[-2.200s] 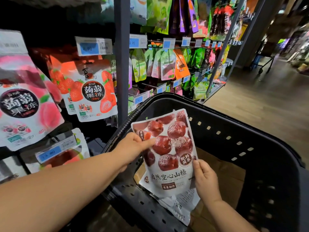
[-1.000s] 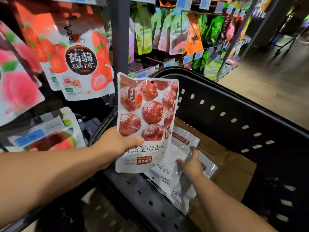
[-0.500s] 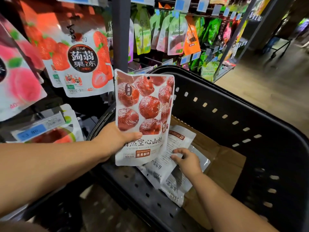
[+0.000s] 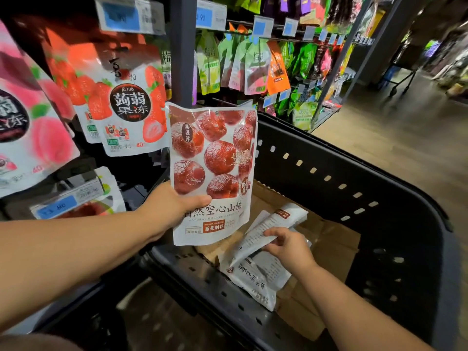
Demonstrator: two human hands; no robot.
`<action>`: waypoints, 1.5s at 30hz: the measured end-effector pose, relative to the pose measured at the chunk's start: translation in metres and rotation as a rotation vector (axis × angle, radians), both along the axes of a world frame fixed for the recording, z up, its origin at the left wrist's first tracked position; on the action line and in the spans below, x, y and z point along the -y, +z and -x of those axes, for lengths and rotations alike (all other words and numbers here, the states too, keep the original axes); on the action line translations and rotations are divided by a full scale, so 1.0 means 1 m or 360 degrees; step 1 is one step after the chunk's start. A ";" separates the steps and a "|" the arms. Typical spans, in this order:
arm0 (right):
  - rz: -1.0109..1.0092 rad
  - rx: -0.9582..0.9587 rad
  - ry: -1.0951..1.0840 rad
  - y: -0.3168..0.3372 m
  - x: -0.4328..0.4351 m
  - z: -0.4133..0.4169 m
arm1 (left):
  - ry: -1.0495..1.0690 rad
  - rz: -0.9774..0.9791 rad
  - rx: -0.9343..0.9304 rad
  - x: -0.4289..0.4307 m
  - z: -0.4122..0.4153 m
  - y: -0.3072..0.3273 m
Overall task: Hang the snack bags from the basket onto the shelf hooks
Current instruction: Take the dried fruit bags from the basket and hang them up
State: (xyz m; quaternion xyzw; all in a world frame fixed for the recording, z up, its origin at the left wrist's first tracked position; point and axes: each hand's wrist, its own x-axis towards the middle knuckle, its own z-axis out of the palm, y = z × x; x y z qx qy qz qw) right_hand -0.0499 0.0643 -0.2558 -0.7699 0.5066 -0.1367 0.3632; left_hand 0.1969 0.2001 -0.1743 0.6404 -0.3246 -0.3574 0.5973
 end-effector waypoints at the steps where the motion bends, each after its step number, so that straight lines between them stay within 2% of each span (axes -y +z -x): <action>1: 0.0149 -0.0099 -0.0014 0.003 -0.001 0.001 | -0.0005 0.0011 -0.0003 0.000 0.000 0.001; 7: 0.0991 -0.0764 0.0189 0.028 -0.012 0.000 | -0.0028 0.0029 -0.0006 -0.001 0.000 0.005; 13: 0.1422 -0.0709 0.0188 0.019 -0.009 0.000 | -0.0025 0.0082 -0.0006 0.001 -0.002 0.010; 19: 0.1156 -0.0581 0.0194 0.041 -0.005 0.001 | 0.0042 0.0172 -0.0097 0.003 -0.003 0.018; 26: 0.0914 -0.0636 -0.0143 0.049 -0.001 0.019 | 0.0168 0.0288 -0.0212 0.004 -0.014 0.024; 28: 0.0781 -0.0434 -0.0306 0.052 0.005 0.023 | 0.0152 0.0259 -0.0182 0.004 -0.013 0.022; 31: 0.0594 0.0074 -0.0542 0.062 0.006 0.026 | 0.0138 0.0224 -0.0108 0.004 -0.011 0.019; 34: 0.0499 0.0461 -0.0616 0.078 0.000 0.026 | 0.0158 0.0234 -0.0115 0.005 -0.013 0.018; 41: 0.0335 0.0860 -0.0740 0.088 -0.002 0.032 | 0.0217 0.0233 -0.0054 0.007 -0.012 0.015; 45: -0.0023 0.1081 -0.0700 0.096 -0.005 0.020 | 0.0116 0.0197 -0.0083 0.007 -0.009 0.011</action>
